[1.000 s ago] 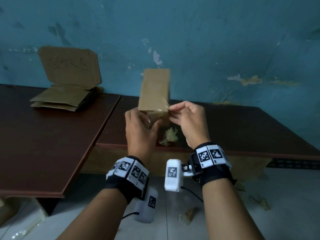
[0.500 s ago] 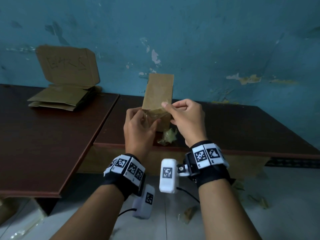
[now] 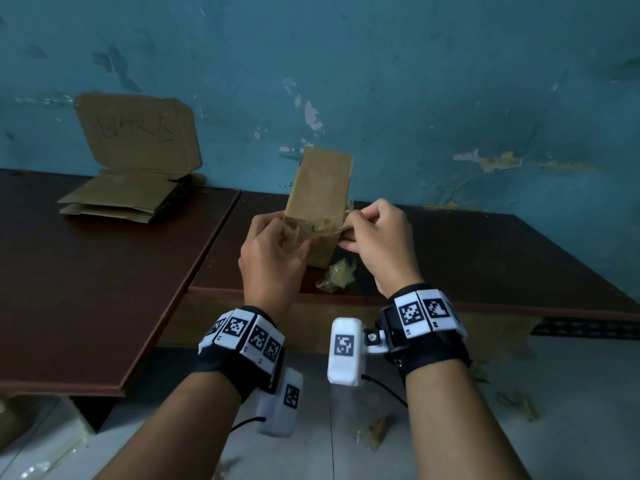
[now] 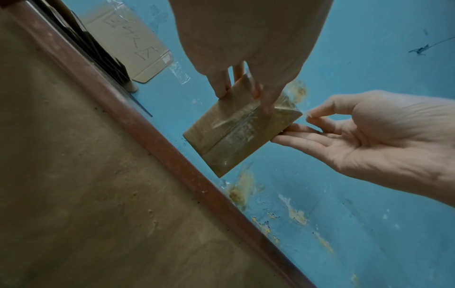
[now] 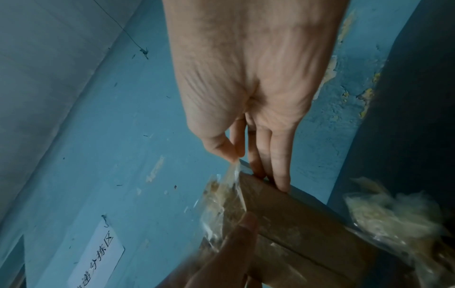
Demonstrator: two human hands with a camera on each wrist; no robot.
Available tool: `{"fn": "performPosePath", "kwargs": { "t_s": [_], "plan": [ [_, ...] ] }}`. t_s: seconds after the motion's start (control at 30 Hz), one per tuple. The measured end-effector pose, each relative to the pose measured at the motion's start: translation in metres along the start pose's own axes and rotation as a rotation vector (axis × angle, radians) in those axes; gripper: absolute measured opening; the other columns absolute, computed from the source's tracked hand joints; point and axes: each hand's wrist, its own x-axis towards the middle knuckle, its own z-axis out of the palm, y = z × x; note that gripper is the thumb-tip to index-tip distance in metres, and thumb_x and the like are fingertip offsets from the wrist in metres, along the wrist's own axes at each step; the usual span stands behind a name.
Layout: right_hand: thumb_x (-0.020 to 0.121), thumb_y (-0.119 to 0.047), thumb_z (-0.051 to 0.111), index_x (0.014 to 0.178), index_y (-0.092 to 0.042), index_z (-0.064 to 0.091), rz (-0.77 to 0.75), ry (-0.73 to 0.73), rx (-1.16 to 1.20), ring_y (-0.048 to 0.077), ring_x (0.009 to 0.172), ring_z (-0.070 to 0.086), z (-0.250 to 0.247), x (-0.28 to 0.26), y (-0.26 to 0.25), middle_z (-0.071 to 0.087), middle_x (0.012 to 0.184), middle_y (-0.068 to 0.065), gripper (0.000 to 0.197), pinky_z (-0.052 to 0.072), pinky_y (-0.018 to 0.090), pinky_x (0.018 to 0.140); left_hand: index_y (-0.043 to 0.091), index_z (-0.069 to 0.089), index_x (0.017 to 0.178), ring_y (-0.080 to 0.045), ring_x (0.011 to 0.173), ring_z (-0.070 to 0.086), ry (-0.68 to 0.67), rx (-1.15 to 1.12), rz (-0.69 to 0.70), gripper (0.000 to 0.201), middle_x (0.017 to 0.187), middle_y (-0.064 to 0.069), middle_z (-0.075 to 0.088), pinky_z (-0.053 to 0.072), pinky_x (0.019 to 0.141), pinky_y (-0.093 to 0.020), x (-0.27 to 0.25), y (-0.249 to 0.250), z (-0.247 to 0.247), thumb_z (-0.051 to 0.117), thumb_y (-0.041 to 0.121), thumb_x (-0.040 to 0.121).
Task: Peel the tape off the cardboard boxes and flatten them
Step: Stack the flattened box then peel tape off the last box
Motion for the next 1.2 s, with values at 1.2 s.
{"fn": "performPosePath", "kwargs": {
  "t_s": [1.2],
  "plan": [
    [0.097,-0.001,0.067,0.082,-0.011,0.056,-0.187,-0.222,0.091,0.023,0.116,0.067,0.003,-0.002,-0.002,0.062,0.116,0.004,0.021,0.066,0.051,0.081,0.021,0.056,0.075,-0.02,0.076,0.063,0.029,0.024,-0.117,0.032,0.075,0.008,0.065,0.055,0.075,-0.043,0.004,0.005,-0.021,0.084,0.032,0.088]
  ]
}}
